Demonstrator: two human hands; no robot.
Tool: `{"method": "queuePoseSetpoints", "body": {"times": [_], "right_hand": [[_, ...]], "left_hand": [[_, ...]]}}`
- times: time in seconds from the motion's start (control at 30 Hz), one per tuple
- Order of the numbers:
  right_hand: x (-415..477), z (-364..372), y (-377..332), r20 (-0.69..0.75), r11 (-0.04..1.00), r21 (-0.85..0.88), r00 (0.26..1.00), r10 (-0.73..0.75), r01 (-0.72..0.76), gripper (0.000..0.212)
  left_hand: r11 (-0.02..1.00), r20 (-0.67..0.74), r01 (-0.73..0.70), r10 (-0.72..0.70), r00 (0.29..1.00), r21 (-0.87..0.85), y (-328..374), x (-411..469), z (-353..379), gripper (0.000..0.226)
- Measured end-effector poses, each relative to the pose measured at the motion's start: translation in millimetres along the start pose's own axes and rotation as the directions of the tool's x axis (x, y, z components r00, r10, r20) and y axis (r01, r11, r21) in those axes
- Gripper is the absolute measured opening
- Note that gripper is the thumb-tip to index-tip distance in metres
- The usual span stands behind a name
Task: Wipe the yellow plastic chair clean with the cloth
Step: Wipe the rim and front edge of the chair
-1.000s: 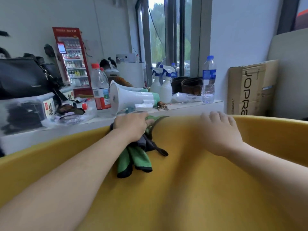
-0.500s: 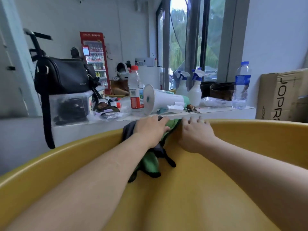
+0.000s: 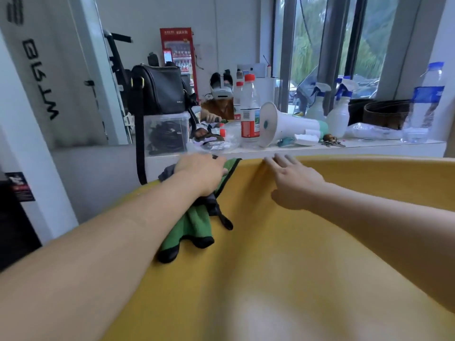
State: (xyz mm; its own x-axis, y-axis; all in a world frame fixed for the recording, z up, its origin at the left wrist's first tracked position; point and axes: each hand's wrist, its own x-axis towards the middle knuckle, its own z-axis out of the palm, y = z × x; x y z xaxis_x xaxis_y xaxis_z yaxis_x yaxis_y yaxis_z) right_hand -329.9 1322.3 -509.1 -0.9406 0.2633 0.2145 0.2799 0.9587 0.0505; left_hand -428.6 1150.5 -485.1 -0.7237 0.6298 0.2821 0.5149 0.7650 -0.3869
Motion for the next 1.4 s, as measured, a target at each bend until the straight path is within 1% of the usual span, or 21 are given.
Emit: {"method": "queuePoseSetpoints", "body": {"times": [0.07,0.13,0.33,0.43,0.5,0.57,0.6,0.63,0.73,0.8,0.87,0.97,1.0,1.07,1.13,1.17,1.2,1.23,1.27,1.3,1.4], "right_hand": [[2.0,4.2,-47.6,-0.010,0.994,0.068,0.996,-0.089,0.089,0.083],[5.2,5.0,-75.0,-0.039,0.996,0.060,0.997,-0.060,0.063,0.083],[0.8,0.8,-82.5,-0.011,0.999,-0.018,1.000,-0.027,0.027,0.082],[-4.8,-13.5,-87.4,0.048,0.973,0.231,0.999,-0.003,-0.008,0.076],[-18.5,-30.3,-106.0,0.016,0.801,0.593,0.994,-0.111,0.080,0.066],[-42.2,-38.1,-142.0,-0.059,0.506,0.838,0.957,-0.285,0.203,0.064],[-50.7,-35.0,-161.1,-0.087,0.451,0.857,0.934,-0.347,0.248,0.066],[-56.4,-29.2,-177.1,-0.080,0.488,0.829,0.922,-0.379,0.273,0.068],[-51.6,-14.0,-198.0,-0.018,0.720,0.648,0.950,-0.312,0.248,0.061],[-44.0,-15.9,-209.2,-0.071,0.765,0.604,0.972,-0.225,0.221,0.049],[-45.4,-19.9,-228.3,-0.196,0.725,0.624,0.956,-0.217,0.292,0.052],[-88.1,-10.2,-261.4,-0.371,0.575,0.634,0.856,-0.361,0.517,0.043],[-111.0,-3.4,-267.7,-0.427,0.517,0.611,0.800,-0.422,0.599,0.041],[-141.4,1.6,-261.9,-0.481,0.395,0.610,0.717,-0.504,0.687,0.044],[-145.5,-1.8,-252.3,-0.429,0.179,0.771,0.706,-0.563,0.611,0.042],[-138.4,-4.9,-242.5,-0.380,-0.003,0.883,0.712,-0.590,0.469,0.043],[-131.9,-6.1,-233.9,-0.304,-0.210,0.953,0.732,-0.610,0.221,0.046],[-130.0,-4.7,-226.1,-0.209,-0.356,0.934,0.755,-0.621,-0.034,0.049],[-130.8,0.5,-220.0,-0.146,-0.432,0.885,0.775,-0.615,-0.175,0.050],[-136.2,7.8,-215.7,-0.099,-0.444,0.872,0.813,-0.574,-0.207,0.050],[-161.2,27.3,-214.5,-0.023,-0.384,0.900,0.857,-0.515,-0.207,0.052]], "left_hand": [[0.999,-0.045,-0.019,0.020,0.999,0.035,2.0,-3.9,4.4,0.048],[1.000,-0.057,-0.019,0.020,0.998,0.015,-10.9,-12.9,7.4,0.068],[0.994,0.054,0.068,-0.064,0.997,-0.082,-59.8,-69.5,-10.9,0.037],[0.993,0.182,0.089,-0.073,0.981,-0.081,-56.0,-111.4,-29.1,0.054],[0.954,0.200,0.124,-0.070,0.977,-0.274,-53.3,-131.1,-37.7,0.046],[0.849,0.097,0.200,-0.175,0.980,-0.488,-59.7,-145.5,-49.8,0.038],[0.819,0.048,0.233,-0.244,0.968,-0.525,-65.3,-153.3,-54.6,0.044],[0.812,0.020,0.277,-0.311,0.950,-0.514,-70.3,-164.3,-55.9,0.049],[0.778,-0.041,0.410,-0.486,0.873,-0.476,-74.2,-211.3,-41.9,0.045],[0.670,-0.032,0.427,-0.558,0.829,-0.607,-63.3,-237.8,-22.9,0.040],[0.520,-0.067,0.373,-0.645,0.761,-0.768,-53.6,-246.0,-8.4,0.039],[0.385,-0.194,0.165,-0.734,0.651,-0.908,-50.4,-250.0,-5.8,0.038],[0.339,-0.189,0.110,-0.733,0.653,-0.934,-51.8,-254.0,-6.3,0.038],[0.308,-0.139,0.089,-0.644,0.752,-0.947,-54.1,-263.3,-9.5,0.036],[0.318,-0.017,0.201,-0.570,0.822,-0.927,-63.5,-275.9,-13.2,0.039],[0.311,0.048,0.256,-0.548,0.835,-0.915,-69.5,-272.2,-16.5,0.048],[0.326,0.113,0.330,-0.538,0.835,-0.886,-74.0,-269.9,-18.4,0.060],[0.382,0.157,0.397,-0.526,0.836,-0.835,-72.2,-267.9,-18.5,0.069],[0.460,0.177,0.444,-0.514,0.839,-0.769,-66.3,-265.9,-16.4,0.073],[0.529,0.180,0.480,-0.520,0.835,-0.700,-59.3,-265.4,-13.4,0.074],[0.585,0.140,0.539,-0.589,0.796,-0.606,-42.8,-275.3,-8.4,0.079]]}}
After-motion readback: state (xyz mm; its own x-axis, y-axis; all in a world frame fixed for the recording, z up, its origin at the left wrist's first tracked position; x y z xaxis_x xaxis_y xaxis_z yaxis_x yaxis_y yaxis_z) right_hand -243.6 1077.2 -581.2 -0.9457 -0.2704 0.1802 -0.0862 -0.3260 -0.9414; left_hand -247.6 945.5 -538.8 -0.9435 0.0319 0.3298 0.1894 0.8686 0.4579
